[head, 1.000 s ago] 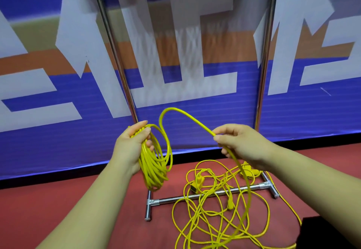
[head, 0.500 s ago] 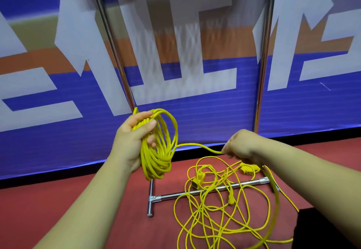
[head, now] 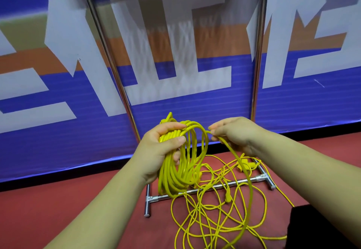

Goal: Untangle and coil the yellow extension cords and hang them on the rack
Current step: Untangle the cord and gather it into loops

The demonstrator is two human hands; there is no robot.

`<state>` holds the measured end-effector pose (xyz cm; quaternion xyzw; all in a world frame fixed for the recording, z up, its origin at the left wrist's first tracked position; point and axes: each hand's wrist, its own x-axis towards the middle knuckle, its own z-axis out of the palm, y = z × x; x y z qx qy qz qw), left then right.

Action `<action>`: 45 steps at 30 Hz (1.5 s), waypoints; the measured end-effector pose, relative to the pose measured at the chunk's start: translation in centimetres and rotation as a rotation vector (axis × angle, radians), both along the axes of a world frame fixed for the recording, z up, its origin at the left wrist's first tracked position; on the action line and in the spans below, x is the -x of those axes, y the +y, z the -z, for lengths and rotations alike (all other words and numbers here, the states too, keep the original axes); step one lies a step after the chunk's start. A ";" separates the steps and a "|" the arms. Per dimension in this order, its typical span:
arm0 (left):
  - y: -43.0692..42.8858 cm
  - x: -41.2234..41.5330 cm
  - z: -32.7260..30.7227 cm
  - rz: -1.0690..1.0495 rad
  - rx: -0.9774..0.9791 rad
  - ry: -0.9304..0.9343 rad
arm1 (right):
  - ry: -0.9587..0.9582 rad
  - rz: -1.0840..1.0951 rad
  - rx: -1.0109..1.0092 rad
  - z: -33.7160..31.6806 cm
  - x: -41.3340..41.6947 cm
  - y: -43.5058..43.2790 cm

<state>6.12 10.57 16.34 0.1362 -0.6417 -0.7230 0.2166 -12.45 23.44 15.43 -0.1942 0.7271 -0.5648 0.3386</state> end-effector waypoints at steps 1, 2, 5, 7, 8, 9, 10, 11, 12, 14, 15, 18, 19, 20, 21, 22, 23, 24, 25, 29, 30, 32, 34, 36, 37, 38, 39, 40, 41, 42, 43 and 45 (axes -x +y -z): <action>0.2 0.1 0.1 0.005 0.003 -0.010 | -0.021 -0.015 -0.014 -0.3 0.0 -0.1; 0.4 0.2 0.1 0.008 -0.001 -0.016 | -0.052 -0.028 -0.030 -0.8 0.1 0.0; 0.9 0.6 0.1 0.005 -0.016 -0.025 | -0.230 -0.025 0.008 -1.7 0.3 0.2; 1.3 0.8 0.3 0.010 0.010 -0.054 | -0.317 -0.004 0.072 -2.1 0.1 0.3; 1.5 1.0 0.5 0.013 0.020 -0.070 | -0.348 0.012 0.113 -2.3 -0.1 0.2; 1.6 1.1 0.7 0.017 0.019 -0.082 | -0.378 0.030 0.158 -2.4 -0.1 0.1; 1.8 1.2 0.9 0.019 0.009 -0.089 | -0.407 0.045 0.201 -2.5 -0.2 0.0; 1.9 1.4 1.1 0.018 -0.003 -0.092 | -0.433 0.054 0.237 -2.5 -0.3 -0.1; 2.0 1.6 1.2 0.015 -0.015 -0.091 | -0.452 0.058 0.263 -2.5 -0.3 -0.2; 2.2 1.8 1.3 0.008 -0.046 -0.077 | -0.469 0.065 0.290 -2.4 -0.2 -0.3; 2.2 1.9 1.3 0.008 -0.072 -0.067 | -0.472 0.068 0.300 -2.4 -0.2 -0.3; 2.3 2.1 1.0 0.023 -0.128 -0.063 | -0.441 0.048 0.320 -2.3 0.0 -0.2; 2.3 2.1 1.0 0.023 -0.122 -0.070 | -0.389 0.018 0.302 -2.2 0.2 -0.1; 2.3 2.2 1.0 0.020 -0.109 -0.074 | -0.287 -0.028 0.256 -2.1 0.4 0.0; 2.3 2.2 1.0 0.019 -0.101 -0.067 | -0.141 -0.079 0.192 -1.9 0.7 0.2; 2.2 2.2 1.0 0.020 -0.106 -0.051 | 0.008 -0.118 0.137 -1.7 1.0 0.4; 2.2 2.2 1.0 0.021 -0.123 -0.035 | 0.124 -0.141 0.107 -1.6 1.3 0.5; 2.2 2.2 1.0 0.023 -0.141 -0.026 | 0.195 -0.155 0.097 -1.4 1.5 0.7; 2.2 2.2 0.9 0.026 -0.153 -0.025 | 0.221 -0.163 0.105 -1.2 1.6 0.8; 2.2 2.0 0.5 0.061 -0.120 -0.059 | 0.215 -0.156 0.174 -0.5 1.9 0.9; 2.3 2.0 0.5 0.073 -0.104 -0.067 | 0.214 -0.149 0.191 -0.4 1.9 0.8; 2.3 2.0 0.5 0.096 -0.083 -0.081 | 0.226 -0.134 0.212 -0.2 1.8 0.5; 2.4 1.9 0.5 0.088 -0.077 -0.101 | 0.241 -0.151 0.217 0.0 1.7 0.3; 2.2 1.9 0.4 0.026 -0.089 -0.105 | 0.278 -0.189 0.203 0.2 1.5 0.5; 2.1 1.9 0.4 -0.010 -0.099 -0.097 | 0.313 -0.199 0.196 0.3 1.4 0.6; 2.0 2.0 0.3 -0.046 -0.111 -0.079 | 0.349 -0.192 0.193 0.5 1.3 0.6; 1.7 2.0 0.2 -0.081 -0.122 -0.053 | 0.381 -0.171 0.197 0.6 1.1 0.7; 1.4 2.0 0.1 -0.119 -0.130 -0.024 | 0.407 -0.143 0.207 0.8 0.9 0.7; 0.9 2.1 0.0 -0.162 -0.135 0.004 | 0.424 -0.121 0.221 1.0 0.7 0.7; 0.5 2.0 0.0 -0.207 -0.140 0.031 | 0.431 -0.121 0.234 1.1 0.3 0.7; 0.1 2.0 -0.1 -0.251 -0.144 0.057 | 0.430 -0.148 0.237 1.3 -0.1 0.7; -0.7 1.8 -0.1 -0.334 -0.146 0.103 | 0.418 -0.269 0.210 1.7 -1.3 0.9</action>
